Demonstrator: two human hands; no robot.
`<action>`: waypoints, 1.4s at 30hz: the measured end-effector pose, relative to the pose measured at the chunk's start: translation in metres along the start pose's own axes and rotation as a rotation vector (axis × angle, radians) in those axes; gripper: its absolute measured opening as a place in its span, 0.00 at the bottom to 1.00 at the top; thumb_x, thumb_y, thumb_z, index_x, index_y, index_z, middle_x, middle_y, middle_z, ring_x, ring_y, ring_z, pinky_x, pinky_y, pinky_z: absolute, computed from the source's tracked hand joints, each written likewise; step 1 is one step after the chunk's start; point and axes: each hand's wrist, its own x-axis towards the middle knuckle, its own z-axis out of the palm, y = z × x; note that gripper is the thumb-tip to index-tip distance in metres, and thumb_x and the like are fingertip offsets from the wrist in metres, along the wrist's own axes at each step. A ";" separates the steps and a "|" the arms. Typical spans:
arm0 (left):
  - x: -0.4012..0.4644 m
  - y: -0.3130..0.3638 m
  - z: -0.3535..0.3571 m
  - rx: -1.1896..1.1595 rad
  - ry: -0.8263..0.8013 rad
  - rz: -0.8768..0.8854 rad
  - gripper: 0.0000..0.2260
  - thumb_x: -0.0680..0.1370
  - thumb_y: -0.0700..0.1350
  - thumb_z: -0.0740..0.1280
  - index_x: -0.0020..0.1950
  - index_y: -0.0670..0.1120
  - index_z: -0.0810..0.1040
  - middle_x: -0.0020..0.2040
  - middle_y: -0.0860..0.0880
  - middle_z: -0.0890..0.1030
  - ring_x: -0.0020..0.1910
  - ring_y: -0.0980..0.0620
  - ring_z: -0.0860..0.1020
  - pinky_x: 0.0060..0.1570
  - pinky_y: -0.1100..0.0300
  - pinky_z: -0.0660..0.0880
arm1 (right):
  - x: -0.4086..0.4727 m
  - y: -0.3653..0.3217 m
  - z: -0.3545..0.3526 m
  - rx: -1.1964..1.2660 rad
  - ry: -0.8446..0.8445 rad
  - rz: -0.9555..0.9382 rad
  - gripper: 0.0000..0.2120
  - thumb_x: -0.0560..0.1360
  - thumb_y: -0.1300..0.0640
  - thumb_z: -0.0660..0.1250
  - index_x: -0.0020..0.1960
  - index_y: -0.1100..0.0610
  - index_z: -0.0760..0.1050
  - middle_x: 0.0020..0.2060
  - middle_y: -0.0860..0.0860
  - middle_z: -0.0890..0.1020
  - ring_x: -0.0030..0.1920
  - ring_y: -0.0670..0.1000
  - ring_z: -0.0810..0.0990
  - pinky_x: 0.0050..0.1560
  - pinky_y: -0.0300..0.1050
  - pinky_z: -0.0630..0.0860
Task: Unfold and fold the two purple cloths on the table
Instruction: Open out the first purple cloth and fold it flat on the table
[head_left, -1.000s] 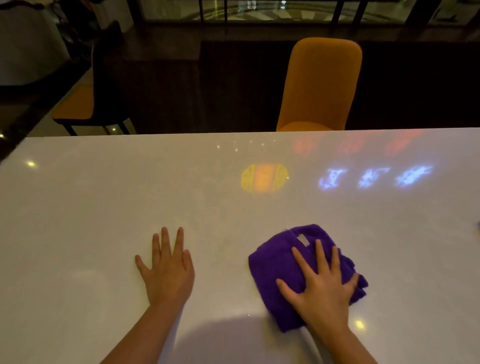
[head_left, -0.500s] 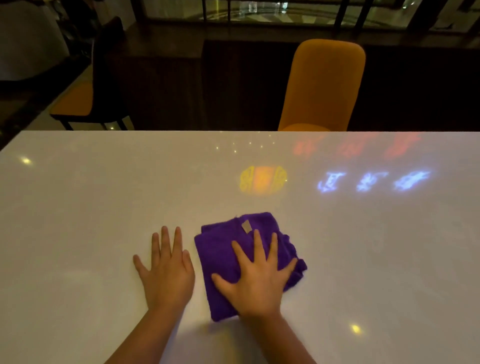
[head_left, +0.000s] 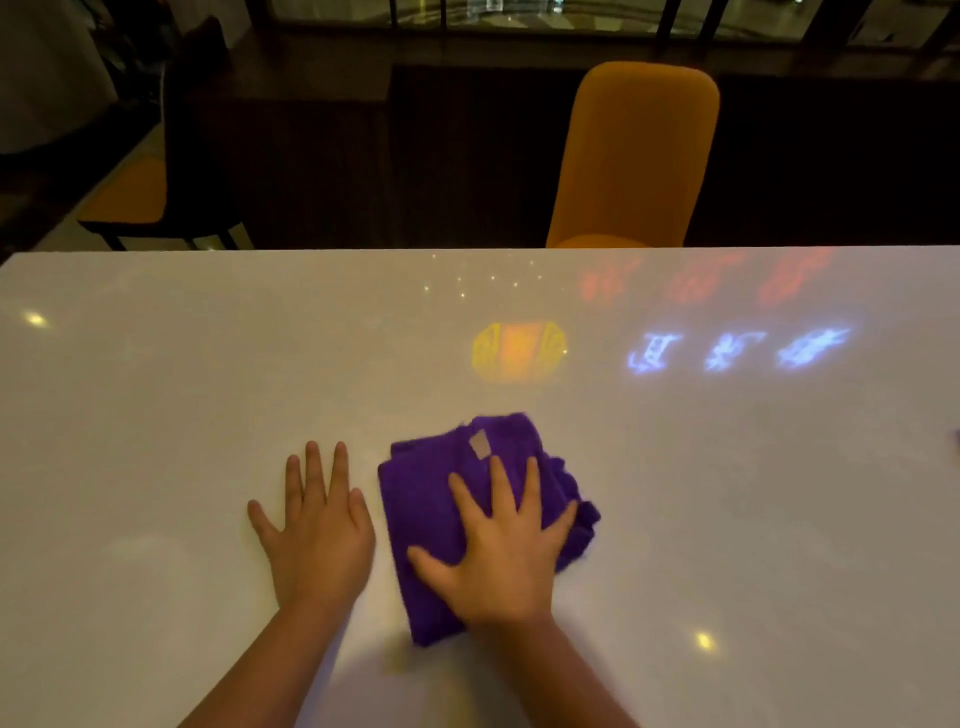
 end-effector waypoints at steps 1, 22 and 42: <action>0.001 0.000 0.000 0.001 -0.001 -0.004 0.25 0.79 0.54 0.40 0.75 0.55 0.40 0.79 0.50 0.44 0.77 0.49 0.43 0.72 0.38 0.45 | -0.028 0.004 -0.002 0.017 -0.007 -0.038 0.39 0.58 0.24 0.59 0.64 0.41 0.71 0.68 0.53 0.73 0.71 0.65 0.62 0.61 0.79 0.57; -0.001 0.000 -0.002 0.055 -0.014 -0.001 0.27 0.76 0.59 0.39 0.75 0.56 0.40 0.79 0.49 0.44 0.77 0.49 0.44 0.72 0.37 0.47 | -0.026 0.071 -0.017 -0.035 -0.068 0.164 0.39 0.61 0.22 0.52 0.66 0.39 0.66 0.69 0.53 0.71 0.72 0.64 0.62 0.62 0.78 0.57; -0.018 0.033 -0.037 -0.277 -0.004 0.343 0.30 0.77 0.62 0.50 0.72 0.59 0.36 0.75 0.57 0.36 0.75 0.55 0.37 0.73 0.46 0.40 | 0.002 0.073 -0.072 0.095 -0.251 -0.103 0.32 0.74 0.57 0.54 0.75 0.48 0.47 0.77 0.46 0.49 0.76 0.48 0.42 0.73 0.59 0.39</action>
